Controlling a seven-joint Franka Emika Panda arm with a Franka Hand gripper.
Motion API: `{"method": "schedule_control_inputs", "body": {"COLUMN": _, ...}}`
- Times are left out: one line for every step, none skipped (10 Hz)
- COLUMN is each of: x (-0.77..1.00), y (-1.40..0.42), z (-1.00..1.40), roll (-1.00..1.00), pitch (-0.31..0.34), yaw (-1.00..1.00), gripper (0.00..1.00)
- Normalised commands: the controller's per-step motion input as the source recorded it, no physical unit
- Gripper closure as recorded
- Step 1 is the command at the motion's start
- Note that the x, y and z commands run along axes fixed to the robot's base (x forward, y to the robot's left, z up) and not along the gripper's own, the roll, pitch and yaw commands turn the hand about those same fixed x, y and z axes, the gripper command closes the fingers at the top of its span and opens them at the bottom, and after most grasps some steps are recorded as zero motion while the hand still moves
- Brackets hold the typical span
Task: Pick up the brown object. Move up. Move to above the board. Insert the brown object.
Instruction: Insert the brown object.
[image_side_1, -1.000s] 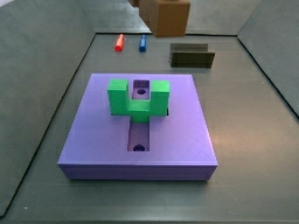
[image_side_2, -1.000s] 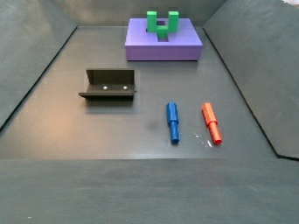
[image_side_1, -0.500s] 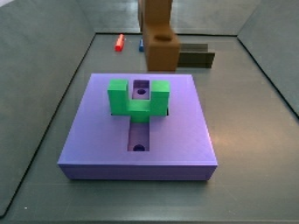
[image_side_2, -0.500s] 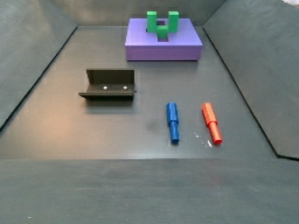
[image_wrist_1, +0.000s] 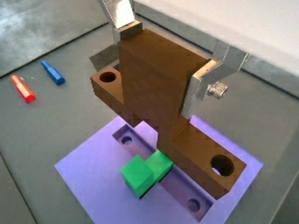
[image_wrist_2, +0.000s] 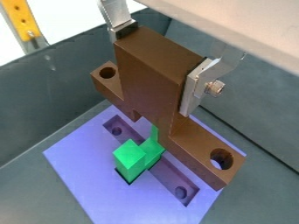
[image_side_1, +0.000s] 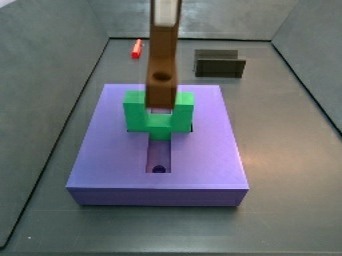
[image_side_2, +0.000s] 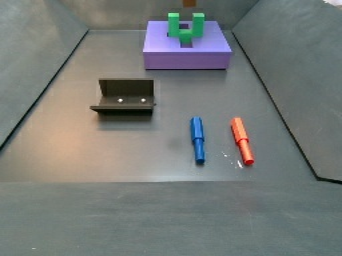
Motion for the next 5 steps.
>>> {"method": "schedule_control_inputs", "body": {"x": -0.01, "y": -0.12, "z": -0.46, "roll": 0.0, "pitch": 0.0, "yaw": -0.19, "gripper": 1.0}}
{"method": "schedule_control_inputs", "body": {"x": 0.0, "y": -0.13, "z": -0.43, "roll": -0.01, "pitch": 0.0, "yaw": -0.15, "gripper": 1.0}}
{"method": "schedule_control_inputs", "body": {"x": 0.01, "y": -0.18, "z": -0.42, "roll": 0.0, "pitch": -0.001, "yaw": -0.1, "gripper": 1.0}}
{"method": "schedule_control_inputs", "body": {"x": 0.0, "y": -0.15, "z": -0.43, "roll": 0.04, "pitch": -0.014, "yaw": -0.11, "gripper": 1.0}}
{"method": "schedule_control_inputs", "body": {"x": 0.04, "y": -0.1, "z": -0.42, "roll": 0.05, "pitch": 0.0, "yaw": -0.11, "gripper": 1.0}}
